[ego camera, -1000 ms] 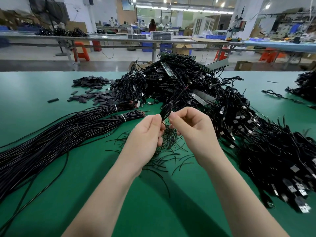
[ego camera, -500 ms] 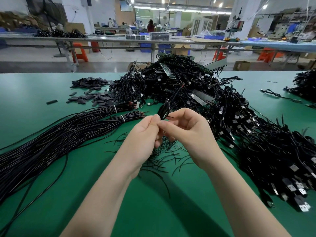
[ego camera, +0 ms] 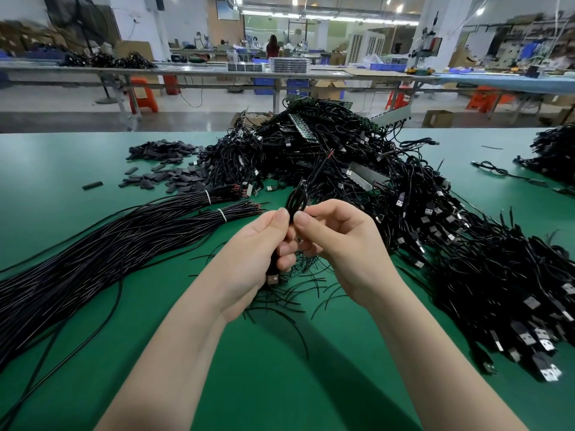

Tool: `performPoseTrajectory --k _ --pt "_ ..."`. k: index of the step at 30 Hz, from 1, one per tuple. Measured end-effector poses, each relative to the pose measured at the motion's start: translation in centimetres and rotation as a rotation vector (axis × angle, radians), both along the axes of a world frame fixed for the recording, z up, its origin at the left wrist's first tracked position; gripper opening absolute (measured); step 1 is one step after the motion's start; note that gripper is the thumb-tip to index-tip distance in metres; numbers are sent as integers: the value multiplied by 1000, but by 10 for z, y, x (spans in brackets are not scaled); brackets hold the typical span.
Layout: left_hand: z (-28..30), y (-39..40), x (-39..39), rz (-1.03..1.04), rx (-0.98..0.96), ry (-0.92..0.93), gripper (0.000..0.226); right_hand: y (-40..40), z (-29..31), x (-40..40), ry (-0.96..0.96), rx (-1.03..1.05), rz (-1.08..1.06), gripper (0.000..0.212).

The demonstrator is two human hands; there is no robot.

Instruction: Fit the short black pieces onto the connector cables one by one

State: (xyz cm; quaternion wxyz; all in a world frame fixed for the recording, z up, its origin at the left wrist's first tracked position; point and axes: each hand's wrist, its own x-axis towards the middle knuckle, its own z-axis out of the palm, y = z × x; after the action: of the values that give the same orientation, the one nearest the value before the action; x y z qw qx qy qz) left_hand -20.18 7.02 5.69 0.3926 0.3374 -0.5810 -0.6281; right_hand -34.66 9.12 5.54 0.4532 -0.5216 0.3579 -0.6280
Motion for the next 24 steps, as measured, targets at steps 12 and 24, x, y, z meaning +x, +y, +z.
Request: performPoseTrajectory --k 12,24 --pt "-5 6 -13 190 -233 -178 27 0 0 -2 226 -194 -205 13" --pt "-1 5 -9 319 -234 -55 7 0 -4 0 578 -283 -333 19"
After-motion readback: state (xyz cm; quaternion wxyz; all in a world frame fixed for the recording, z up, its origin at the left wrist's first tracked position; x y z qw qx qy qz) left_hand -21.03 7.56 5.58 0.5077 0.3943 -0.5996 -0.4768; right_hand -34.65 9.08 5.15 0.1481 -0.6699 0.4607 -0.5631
